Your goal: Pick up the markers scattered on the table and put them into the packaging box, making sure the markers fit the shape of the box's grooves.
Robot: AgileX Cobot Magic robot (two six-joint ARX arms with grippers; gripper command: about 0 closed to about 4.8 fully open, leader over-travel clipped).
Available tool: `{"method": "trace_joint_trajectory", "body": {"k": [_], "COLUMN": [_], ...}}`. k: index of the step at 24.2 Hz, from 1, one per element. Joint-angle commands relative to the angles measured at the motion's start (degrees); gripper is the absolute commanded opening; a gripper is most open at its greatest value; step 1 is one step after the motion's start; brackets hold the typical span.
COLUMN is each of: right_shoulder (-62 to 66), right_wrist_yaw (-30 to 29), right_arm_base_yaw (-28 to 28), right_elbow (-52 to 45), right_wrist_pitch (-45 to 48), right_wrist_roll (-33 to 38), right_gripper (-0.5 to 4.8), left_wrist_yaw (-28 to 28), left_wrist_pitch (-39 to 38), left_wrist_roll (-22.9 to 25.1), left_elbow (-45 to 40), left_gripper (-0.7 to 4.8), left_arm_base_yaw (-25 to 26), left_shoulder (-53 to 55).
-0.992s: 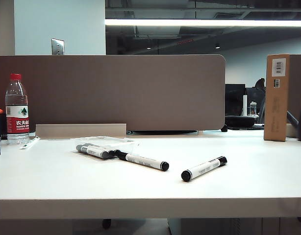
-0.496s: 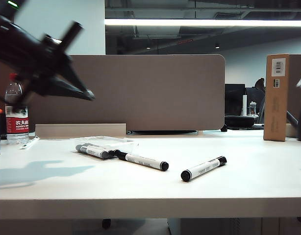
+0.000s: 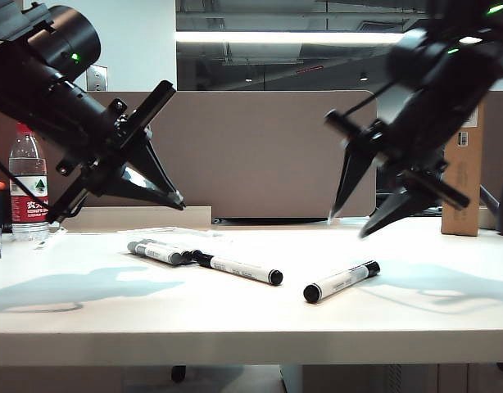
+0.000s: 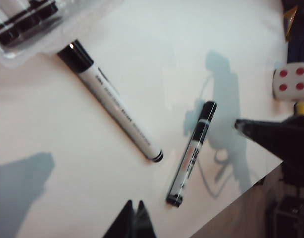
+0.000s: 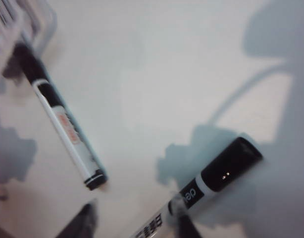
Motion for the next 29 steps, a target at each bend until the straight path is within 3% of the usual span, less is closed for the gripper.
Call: {"method": "trace_joint_trajectory", "body": {"k": [1,7,22,24,26,29], "right_shoulder": [4.04,5.66,10.32,10.58,10.78,11.26], "right_wrist_yaw": [8.92,16.22,16.63,16.66,16.9,19.5], "right_arm_base_yaw": [3.15,6.19,6.47,6.47,6.49,6.49], "right_elbow": [5.35,6.75,6.75,6.75,6.75,6.75], "right_wrist_pitch": [-7.69,-8.85,-6.86,-6.29,-6.21,-6.19], "right_wrist_roll": [-1.79,-1.18,5.16,5.16,5.11,4.66], "right_gripper": [2.05,2.03,2.0,1.62,0.87,0.84], "left_wrist_yaw": [0.79,0.79,1.22,1.22,1.22,1.22], "left_wrist_pitch": [-3.58,-8.17,-13.05,-13.03,-13.03,-13.03], "left_wrist_roll": [6.29,12.2,16.44,16.46,16.46,16.46], "left_elbow": [0.11,0.11,0.11,0.11,0.11,0.11], "left_gripper": [-0.04,-0.02,-0.02,-0.02,-0.02,-0.02], "left_arm_base_yaw": [0.02,0.02,0.02,0.02,0.02,0.02], "left_shoulder": [-0.17,-0.17,-0.17,-0.17,-0.17,-0.17]}}
